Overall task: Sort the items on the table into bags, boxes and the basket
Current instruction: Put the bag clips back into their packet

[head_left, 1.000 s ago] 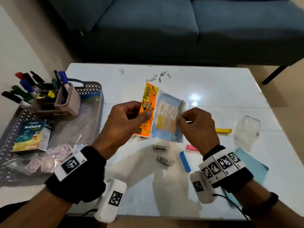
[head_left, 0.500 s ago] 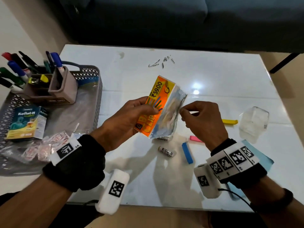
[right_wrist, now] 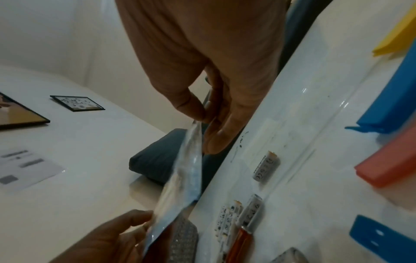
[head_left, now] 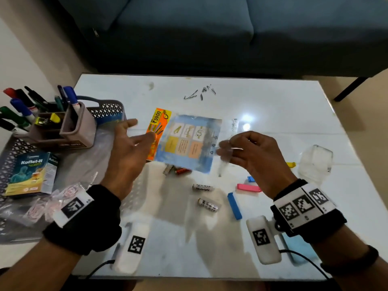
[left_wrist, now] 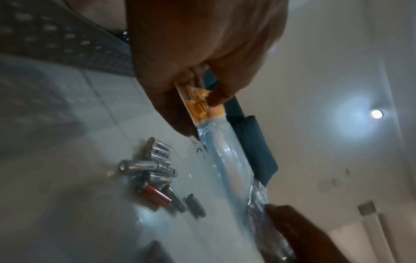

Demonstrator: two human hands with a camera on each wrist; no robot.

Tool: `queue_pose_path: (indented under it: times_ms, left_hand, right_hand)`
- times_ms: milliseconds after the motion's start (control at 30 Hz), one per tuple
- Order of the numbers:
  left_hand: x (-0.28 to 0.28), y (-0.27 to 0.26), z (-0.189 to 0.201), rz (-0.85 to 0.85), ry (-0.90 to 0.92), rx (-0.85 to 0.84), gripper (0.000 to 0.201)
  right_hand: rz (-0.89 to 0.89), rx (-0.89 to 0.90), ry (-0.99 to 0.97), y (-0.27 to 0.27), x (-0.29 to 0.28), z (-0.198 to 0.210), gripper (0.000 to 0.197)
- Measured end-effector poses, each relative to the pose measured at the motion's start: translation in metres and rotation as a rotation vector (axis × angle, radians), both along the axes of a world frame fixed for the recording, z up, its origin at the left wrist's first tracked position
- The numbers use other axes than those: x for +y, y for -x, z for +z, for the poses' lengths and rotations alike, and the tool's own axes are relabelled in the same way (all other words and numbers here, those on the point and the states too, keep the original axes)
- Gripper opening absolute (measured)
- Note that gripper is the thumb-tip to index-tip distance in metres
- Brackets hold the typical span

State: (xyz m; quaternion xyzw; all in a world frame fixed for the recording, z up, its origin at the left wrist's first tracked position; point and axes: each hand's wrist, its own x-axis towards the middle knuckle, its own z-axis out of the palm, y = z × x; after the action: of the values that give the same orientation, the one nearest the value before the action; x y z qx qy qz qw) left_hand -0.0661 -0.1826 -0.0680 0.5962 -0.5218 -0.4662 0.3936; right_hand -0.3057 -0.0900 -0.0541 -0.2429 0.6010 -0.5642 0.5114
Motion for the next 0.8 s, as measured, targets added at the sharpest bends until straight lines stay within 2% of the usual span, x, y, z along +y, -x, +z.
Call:
queue_pose_path:
  times_ms: [33, 100, 167, 200, 300, 500, 567, 700, 800]
  left_hand:
    - [0.000, -0.003, -0.004, -0.032, 0.181, -0.157, 0.045]
    - [0.007, 0.000, -0.004, -0.186, 0.522, -0.471, 0.048]
    - [0.022, 0.011, -0.001, -0.302, 0.623, -0.646, 0.047]
    - [0.030, 0.017, 0.000, -0.338, 0.598, -0.662, 0.050]
    - [0.041, 0.024, -0.005, -0.392, 0.466, -0.570, 0.061]
    - [0.037, 0.018, -0.001, -0.404, 0.501, -0.539, 0.046]
    - [0.035, 0.018, 0.001, -0.374, 0.493, -0.506, 0.037]
    - [0.034, 0.017, 0.003, -0.390, 0.506, -0.490, 0.027]
    - [0.033, 0.014, 0.001, -0.407, 0.536, -0.558, 0.023]
  right_hand:
    - [0.026, -0.038, 0.017, -0.003, 0.001, 0.001, 0.008]
    - [0.075, -0.076, 0.061, -0.010, 0.002, 0.001, 0.009]
    - [0.119, -0.084, 0.094, -0.017, 0.004, 0.000, 0.011]
    - [0.144, -0.084, 0.107, -0.021, 0.004, 0.000, 0.010]
    - [0.201, -0.087, 0.120, -0.026, 0.007, -0.002, 0.008]
    - [0.156, 0.084, 0.053, -0.026, 0.007, -0.004, 0.009]
    - [0.129, 0.265, -0.016, -0.025, 0.006, -0.007, 0.009]
    - [0.241, 0.889, -0.109, -0.019, 0.007, -0.020, 0.012]
    - [0.393, 1.018, -0.086, -0.003, 0.006, -0.013, 0.017]
